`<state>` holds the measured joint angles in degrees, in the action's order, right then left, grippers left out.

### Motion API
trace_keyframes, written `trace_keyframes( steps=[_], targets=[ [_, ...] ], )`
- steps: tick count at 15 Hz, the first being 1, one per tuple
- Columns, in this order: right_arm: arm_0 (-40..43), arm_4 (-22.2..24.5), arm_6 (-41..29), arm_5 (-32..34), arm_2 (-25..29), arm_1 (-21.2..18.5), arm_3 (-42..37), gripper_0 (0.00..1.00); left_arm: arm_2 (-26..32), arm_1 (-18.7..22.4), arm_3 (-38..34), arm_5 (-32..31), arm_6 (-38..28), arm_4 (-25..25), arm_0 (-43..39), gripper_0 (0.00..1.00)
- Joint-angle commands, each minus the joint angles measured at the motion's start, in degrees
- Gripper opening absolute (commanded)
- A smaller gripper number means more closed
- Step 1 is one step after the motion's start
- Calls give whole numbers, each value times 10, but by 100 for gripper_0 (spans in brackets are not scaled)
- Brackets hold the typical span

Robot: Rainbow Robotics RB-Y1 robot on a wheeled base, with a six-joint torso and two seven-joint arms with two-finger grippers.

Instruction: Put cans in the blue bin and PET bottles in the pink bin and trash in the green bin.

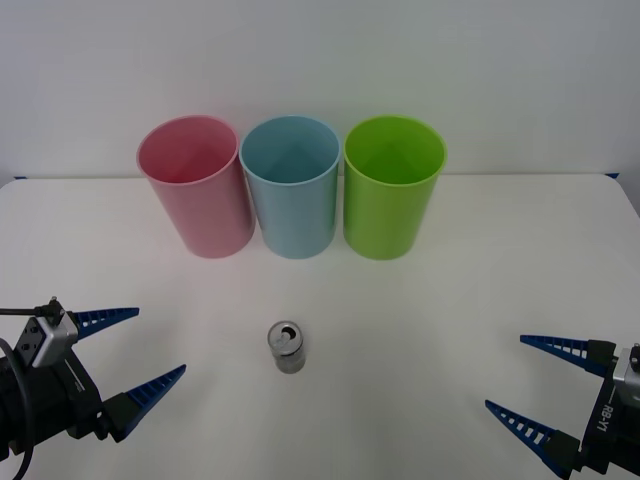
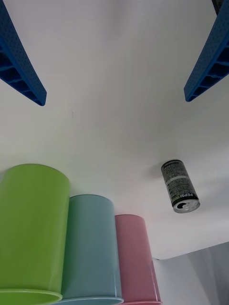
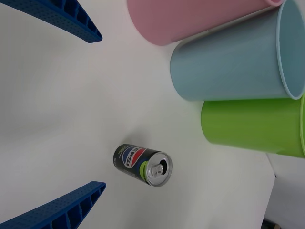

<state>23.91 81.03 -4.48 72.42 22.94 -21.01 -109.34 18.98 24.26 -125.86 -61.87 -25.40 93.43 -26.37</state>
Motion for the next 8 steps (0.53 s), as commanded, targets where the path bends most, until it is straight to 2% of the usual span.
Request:
trace_keyframes(
  steps=[1,8],
  targets=[
    [0,0,0,0,0,0,0,100,0,0,0,0,0,0,0,100],
    [0,0,0,0,0,0,0,100,0,0,0,0,0,0,0,100]
  ],
)
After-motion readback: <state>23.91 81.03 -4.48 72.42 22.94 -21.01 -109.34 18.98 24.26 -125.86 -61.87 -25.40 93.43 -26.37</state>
